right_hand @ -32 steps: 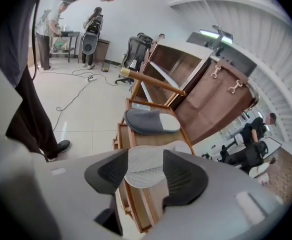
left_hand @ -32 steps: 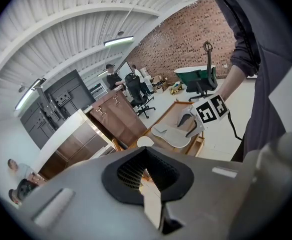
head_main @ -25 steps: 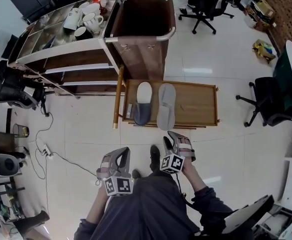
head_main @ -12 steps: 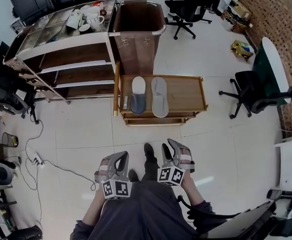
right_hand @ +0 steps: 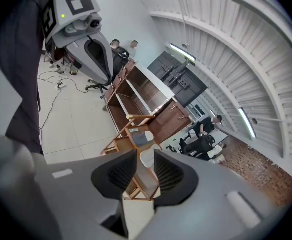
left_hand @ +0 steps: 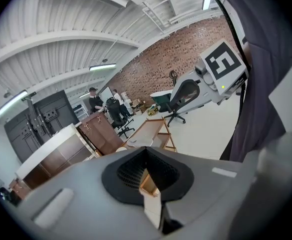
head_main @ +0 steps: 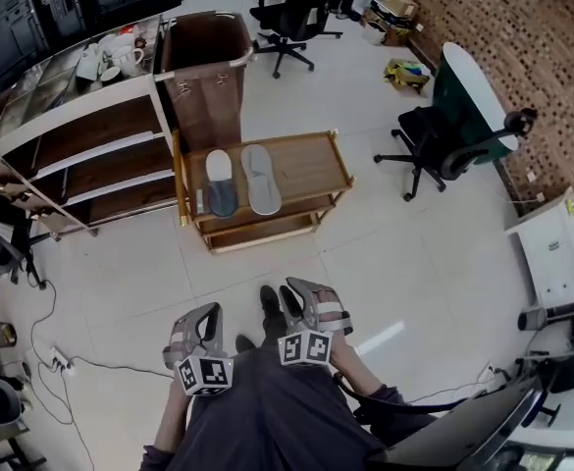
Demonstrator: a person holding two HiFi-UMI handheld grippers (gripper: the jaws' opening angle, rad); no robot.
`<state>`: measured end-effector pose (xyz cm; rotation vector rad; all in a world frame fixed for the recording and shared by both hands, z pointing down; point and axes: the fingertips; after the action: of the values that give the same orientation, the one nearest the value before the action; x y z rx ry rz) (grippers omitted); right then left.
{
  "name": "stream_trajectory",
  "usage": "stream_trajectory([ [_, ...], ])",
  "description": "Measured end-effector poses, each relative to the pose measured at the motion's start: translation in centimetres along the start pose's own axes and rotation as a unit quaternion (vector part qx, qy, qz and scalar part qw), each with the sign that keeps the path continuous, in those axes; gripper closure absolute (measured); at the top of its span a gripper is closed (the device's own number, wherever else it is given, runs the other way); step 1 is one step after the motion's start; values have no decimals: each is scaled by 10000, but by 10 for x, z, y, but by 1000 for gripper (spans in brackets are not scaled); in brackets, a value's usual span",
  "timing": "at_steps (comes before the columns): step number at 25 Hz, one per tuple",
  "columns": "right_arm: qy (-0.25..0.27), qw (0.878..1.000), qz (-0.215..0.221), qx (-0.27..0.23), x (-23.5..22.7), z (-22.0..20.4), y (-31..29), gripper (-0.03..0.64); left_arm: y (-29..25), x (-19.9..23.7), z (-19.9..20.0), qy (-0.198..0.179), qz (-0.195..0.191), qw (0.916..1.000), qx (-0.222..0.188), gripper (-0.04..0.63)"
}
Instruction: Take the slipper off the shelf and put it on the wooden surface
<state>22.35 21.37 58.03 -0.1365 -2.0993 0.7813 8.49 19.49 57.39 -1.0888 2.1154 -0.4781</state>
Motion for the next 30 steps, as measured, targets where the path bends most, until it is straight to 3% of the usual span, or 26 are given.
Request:
stream_trajectory([
  [4,58,9999,-55,75,-3,0,-2,518,-2,4,0,14,20,10000,-52,579],
  [10,54,9997,-211,132,-18,-15,12,585,1,-10,16,-20,-3,9999,-107,580],
  [30,179,9998,-76,-103,-11,-1,22,595,8,-17,9,50,63,10000,21,580],
])
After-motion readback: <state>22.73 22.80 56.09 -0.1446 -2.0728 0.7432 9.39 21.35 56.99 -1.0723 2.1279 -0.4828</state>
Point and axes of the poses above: the fingertips, and each gripper's own axes: y backward along the fingers, x to its left, z out of its top, and after that the axes turned 9 degrees about x, right-handed
